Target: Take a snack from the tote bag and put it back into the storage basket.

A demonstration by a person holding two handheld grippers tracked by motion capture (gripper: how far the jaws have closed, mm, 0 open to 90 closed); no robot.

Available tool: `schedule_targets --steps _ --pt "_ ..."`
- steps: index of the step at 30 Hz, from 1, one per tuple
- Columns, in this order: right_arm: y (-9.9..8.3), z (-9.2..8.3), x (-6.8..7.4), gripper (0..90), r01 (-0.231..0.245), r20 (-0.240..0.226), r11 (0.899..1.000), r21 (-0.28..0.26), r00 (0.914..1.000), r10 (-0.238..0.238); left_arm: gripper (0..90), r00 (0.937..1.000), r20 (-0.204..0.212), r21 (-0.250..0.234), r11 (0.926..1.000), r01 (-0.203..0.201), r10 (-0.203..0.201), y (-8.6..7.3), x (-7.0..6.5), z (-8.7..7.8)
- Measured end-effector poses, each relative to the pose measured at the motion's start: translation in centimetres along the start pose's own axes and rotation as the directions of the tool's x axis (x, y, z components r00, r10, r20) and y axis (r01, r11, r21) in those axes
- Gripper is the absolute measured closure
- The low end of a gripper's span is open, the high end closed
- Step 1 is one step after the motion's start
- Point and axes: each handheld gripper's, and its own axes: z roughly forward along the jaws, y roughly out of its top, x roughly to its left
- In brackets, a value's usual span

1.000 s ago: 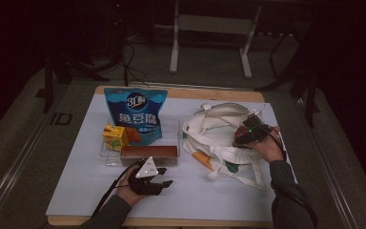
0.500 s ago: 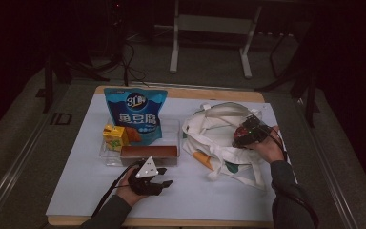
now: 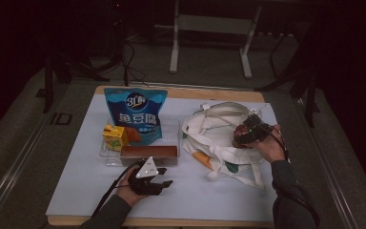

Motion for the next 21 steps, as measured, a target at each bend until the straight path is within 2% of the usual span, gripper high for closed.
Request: schedule_targets --steps 5,21 --pt "0.3 -0.4 0.4 25.8 0.008 -0.020 1.000 -0.012 0.9998 -0.009 47.9 1.0000 0.000 -0.001 1.0000 0.001 -0.001 0.0 0.0 0.0" --pt "1.5 -1.4 1.9 25.8 0.063 -0.041 0.998 -0.028 0.9971 -0.064 47.9 1.0000 0.001 -0.001 1.0000 0.003 -0.003 0.0 0.0 0.0"
